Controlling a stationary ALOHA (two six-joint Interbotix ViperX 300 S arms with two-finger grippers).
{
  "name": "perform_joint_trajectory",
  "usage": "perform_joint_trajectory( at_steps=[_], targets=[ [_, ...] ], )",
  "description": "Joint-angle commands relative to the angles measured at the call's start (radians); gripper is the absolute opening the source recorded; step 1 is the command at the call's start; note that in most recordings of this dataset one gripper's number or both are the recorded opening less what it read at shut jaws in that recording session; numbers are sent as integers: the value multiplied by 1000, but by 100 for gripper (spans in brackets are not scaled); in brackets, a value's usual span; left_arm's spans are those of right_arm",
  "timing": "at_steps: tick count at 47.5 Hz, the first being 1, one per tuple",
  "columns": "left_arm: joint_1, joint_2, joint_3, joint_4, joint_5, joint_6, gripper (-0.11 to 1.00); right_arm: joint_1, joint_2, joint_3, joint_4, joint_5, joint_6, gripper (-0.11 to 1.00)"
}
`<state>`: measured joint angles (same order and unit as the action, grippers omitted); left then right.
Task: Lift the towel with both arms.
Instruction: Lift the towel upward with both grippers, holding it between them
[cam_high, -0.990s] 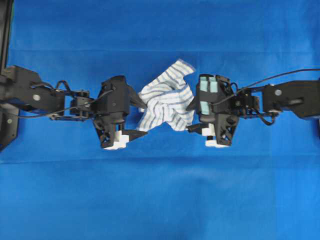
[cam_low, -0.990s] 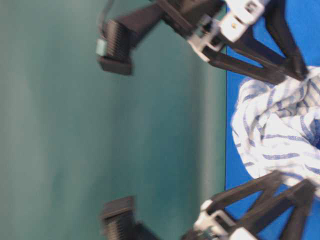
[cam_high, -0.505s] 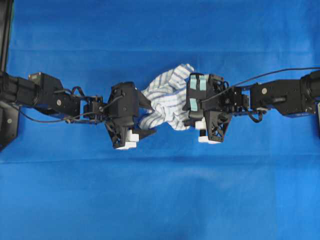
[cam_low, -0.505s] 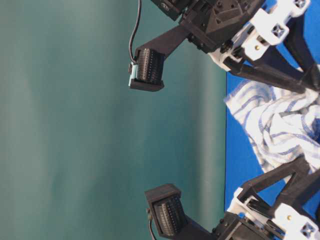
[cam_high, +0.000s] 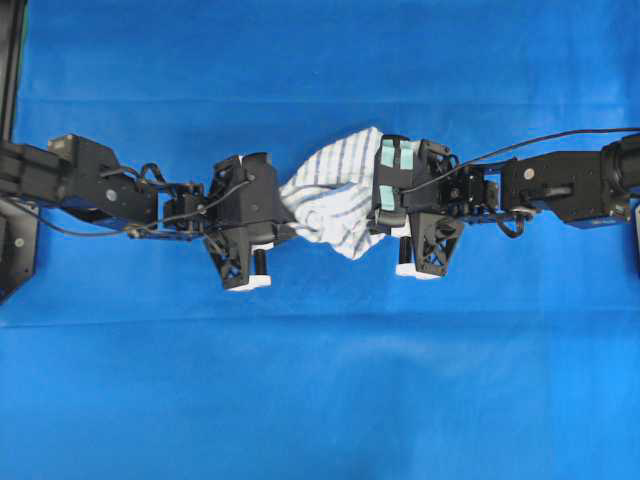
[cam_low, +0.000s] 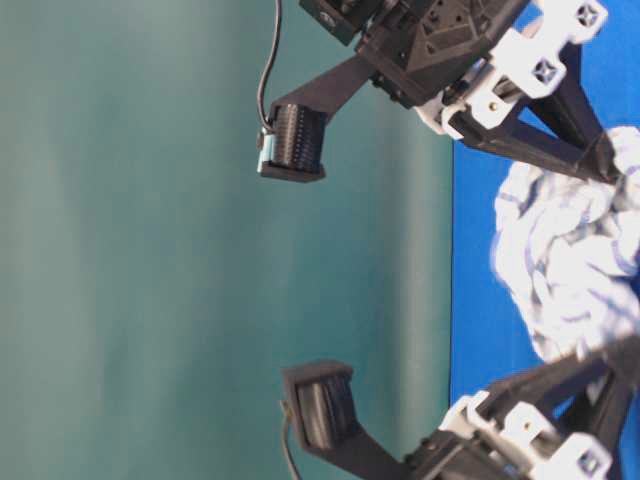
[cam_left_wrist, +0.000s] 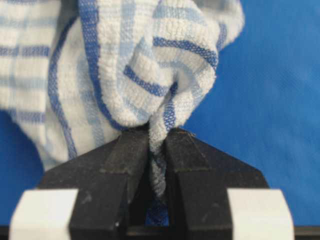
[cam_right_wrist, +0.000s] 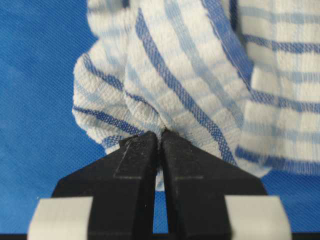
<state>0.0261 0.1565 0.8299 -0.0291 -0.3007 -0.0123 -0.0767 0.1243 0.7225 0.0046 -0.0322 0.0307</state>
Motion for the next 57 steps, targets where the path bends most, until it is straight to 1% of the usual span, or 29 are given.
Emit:
perform_joint_trajectory(
  at_steps=[1, 7, 13, 19, 26, 36, 48, 53, 57],
  targets=[
    [-9, -101, -29, 2, 81, -2, 3, 0, -83, -21, 2, 25, 2, 3],
    [-9, -219, -66, 2, 215, -5, 3, 2, -190, -35, 2, 101, 2, 3],
    [-9, -344, -118, 2, 350, -3, 3, 2, -308, -71, -2, 196, 0, 3],
    [-9, -439, -175, 2, 446, 2, 3, 3, -403, -120, -6, 299, -3, 3],
    [-8, -503, -236, 2, 522, 8, 3, 3, -482, -210, -8, 425, -2, 3],
    [-5, -551, -345, 3, 618, 11, 3, 3, -526, -344, -20, 565, -2, 3],
    [2, -578, -495, 8, 735, 17, 3, 3, -541, -482, -38, 681, -2, 3],
    [8, -577, -540, 9, 769, 17, 3, 3, -543, -518, -41, 718, -3, 3],
    [9, -577, -552, 9, 773, 17, 3, 8, -543, -529, -41, 730, -9, 3]
  ],
)
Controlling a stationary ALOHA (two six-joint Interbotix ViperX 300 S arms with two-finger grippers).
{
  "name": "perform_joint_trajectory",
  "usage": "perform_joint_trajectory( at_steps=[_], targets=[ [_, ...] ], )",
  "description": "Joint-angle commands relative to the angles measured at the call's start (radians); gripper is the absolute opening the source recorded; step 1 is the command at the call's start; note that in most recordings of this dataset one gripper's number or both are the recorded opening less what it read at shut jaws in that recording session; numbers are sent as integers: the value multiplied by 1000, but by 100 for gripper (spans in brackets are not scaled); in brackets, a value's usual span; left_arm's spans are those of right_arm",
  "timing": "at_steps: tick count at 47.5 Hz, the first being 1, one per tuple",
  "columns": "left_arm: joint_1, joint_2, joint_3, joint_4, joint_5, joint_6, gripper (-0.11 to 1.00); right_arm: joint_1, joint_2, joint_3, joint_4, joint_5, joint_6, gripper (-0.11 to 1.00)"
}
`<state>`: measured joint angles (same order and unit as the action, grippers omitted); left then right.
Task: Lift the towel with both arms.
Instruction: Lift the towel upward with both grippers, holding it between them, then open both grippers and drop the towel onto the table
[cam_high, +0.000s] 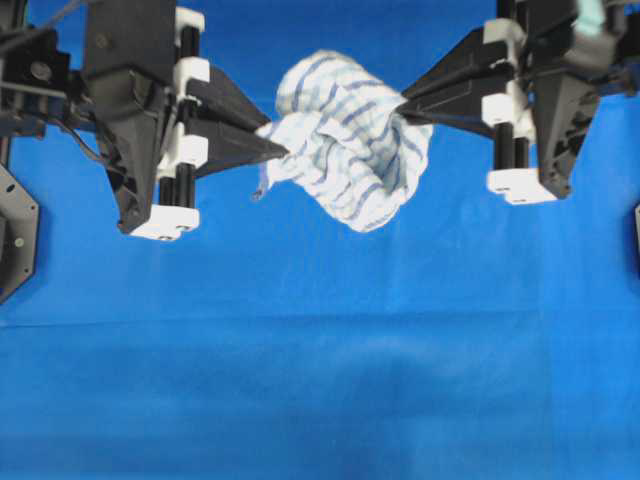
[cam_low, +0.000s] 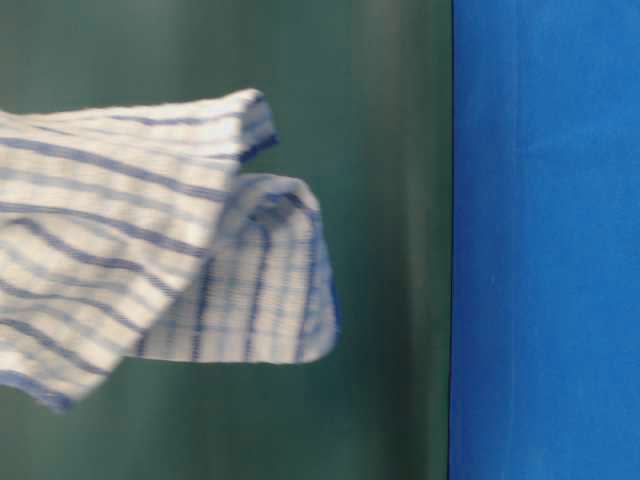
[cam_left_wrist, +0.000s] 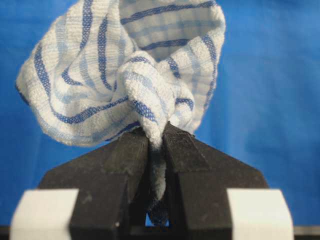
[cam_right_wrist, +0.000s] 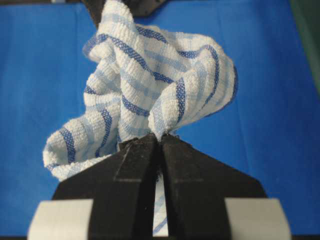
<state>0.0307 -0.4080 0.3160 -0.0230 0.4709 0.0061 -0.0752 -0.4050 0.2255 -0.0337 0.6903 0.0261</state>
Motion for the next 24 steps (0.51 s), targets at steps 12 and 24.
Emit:
perform_joint_trajectory(
  at_steps=[12, 24],
  targets=[
    [11, -6, -37, 3, 3, -2, 3, 18, -8, -32, -3, 15, -12, 3],
    [11, -6, -37, 3, 2, -3, 10, 20, -9, -32, -3, -12, -18, 4]
  ],
)
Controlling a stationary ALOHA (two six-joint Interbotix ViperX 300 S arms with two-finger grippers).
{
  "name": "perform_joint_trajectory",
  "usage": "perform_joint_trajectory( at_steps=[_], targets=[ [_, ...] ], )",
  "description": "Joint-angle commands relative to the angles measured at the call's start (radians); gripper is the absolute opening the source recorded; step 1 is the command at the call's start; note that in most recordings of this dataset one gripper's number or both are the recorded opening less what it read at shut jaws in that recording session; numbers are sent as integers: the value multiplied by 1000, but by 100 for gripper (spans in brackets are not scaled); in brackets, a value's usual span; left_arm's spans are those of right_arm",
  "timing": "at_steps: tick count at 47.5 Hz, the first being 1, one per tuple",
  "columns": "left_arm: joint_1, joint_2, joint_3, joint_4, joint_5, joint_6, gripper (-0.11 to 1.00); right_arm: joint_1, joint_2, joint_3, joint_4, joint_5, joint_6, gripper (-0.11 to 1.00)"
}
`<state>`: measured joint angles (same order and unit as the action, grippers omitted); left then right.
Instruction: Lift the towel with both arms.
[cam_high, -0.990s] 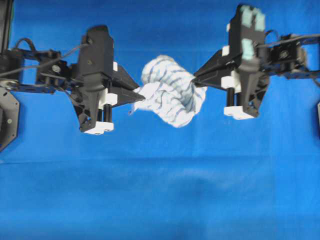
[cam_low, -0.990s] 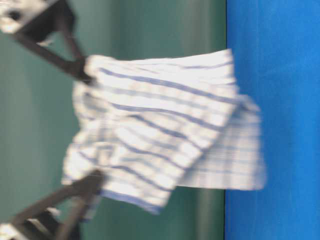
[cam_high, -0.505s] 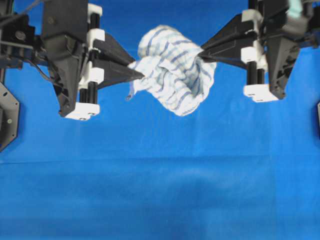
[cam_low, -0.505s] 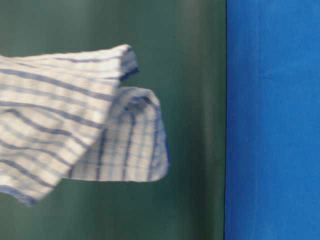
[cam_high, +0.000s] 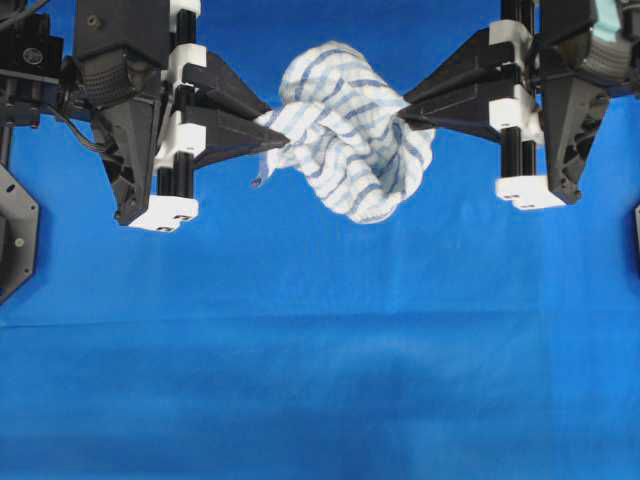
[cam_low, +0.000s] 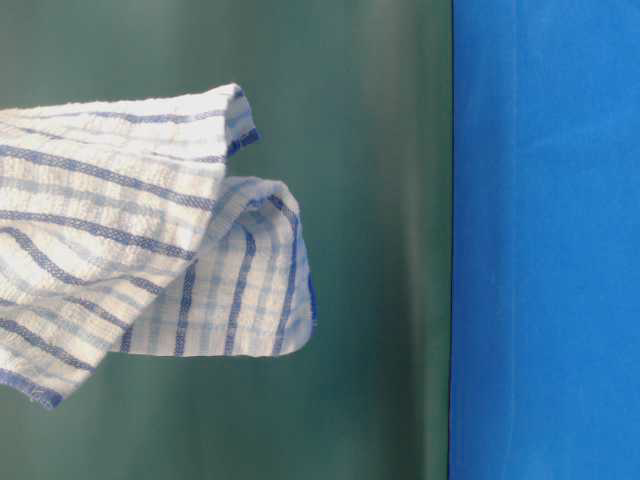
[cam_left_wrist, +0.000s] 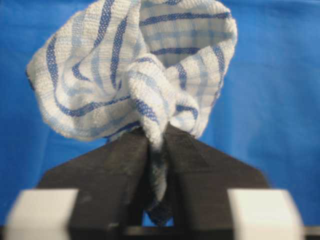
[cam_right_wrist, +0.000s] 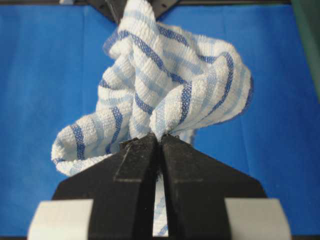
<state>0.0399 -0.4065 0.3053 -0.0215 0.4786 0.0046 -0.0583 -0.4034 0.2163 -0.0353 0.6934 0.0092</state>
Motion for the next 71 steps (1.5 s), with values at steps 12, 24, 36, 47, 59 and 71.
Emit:
perform_joint_trajectory(
  at_steps=[12, 24, 36, 47, 59, 71],
  targets=[
    [2, -23, -8, 2, -9, -2, 82, 3, -11, -14, -43, 17, 11, 51],
    [-2, -26, 41, 2, -29, -3, 91, 3, -11, 18, -63, 20, 23, 65],
    [-15, 18, 167, 2, -161, -5, 91, 23, -5, 169, -46, -21, 26, 66],
    [-17, 126, 265, 2, -307, -5, 91, 92, 48, 327, -25, -132, 104, 66],
    [-18, 288, 302, 2, -376, -8, 91, 133, 150, 425, -25, -225, 189, 66],
    [-37, 459, 307, 0, -399, -17, 91, 133, 311, 472, -25, -287, 230, 66]
  ],
)
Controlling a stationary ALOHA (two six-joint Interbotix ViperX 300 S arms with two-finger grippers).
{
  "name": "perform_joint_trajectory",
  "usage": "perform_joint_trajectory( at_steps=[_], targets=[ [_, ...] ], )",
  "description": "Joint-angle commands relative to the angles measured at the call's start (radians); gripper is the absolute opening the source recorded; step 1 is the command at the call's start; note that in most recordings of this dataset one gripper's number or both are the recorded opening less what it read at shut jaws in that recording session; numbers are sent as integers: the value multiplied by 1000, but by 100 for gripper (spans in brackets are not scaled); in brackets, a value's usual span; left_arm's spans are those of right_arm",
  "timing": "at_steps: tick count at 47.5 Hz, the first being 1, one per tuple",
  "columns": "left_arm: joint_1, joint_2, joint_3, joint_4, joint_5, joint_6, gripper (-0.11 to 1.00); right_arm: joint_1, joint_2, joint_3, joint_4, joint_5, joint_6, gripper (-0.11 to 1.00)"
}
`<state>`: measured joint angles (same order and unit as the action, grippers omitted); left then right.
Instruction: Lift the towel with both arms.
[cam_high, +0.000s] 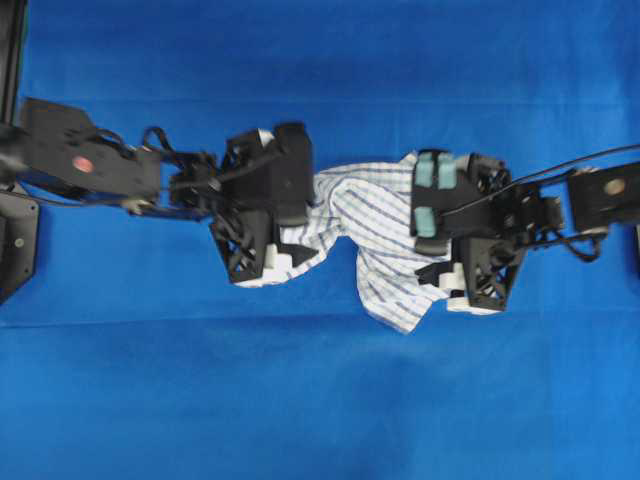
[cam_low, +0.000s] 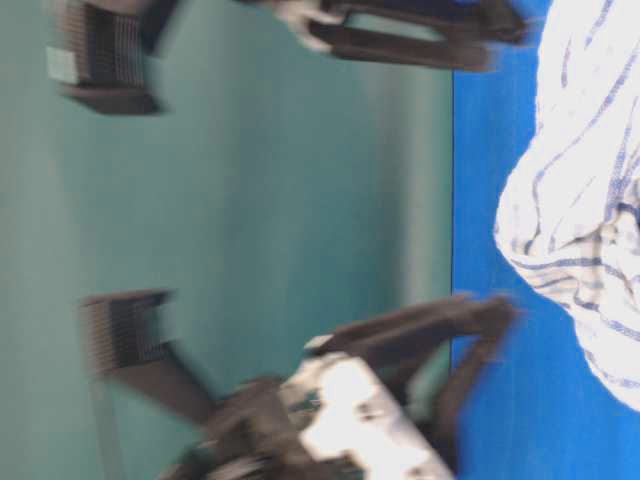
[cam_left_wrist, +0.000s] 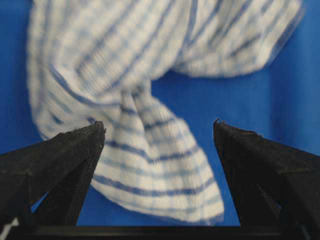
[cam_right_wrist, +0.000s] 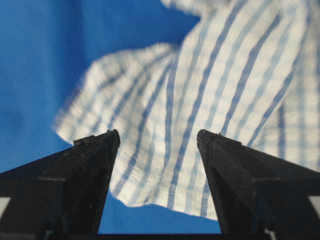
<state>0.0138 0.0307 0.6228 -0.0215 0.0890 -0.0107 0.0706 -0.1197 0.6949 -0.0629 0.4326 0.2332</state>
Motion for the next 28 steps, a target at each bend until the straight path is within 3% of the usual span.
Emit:
perform_joint_trajectory(
  at_steps=[1, 28],
  targets=[
    [-12, 31, -11, 0, -11, -3, 91, 5, 38, -6, 3, -32, 8, 66],
    [-37, 170, 34, -5, -118, -6, 89, 32, 213, 3, 5, -202, 26, 66]
  ],
)
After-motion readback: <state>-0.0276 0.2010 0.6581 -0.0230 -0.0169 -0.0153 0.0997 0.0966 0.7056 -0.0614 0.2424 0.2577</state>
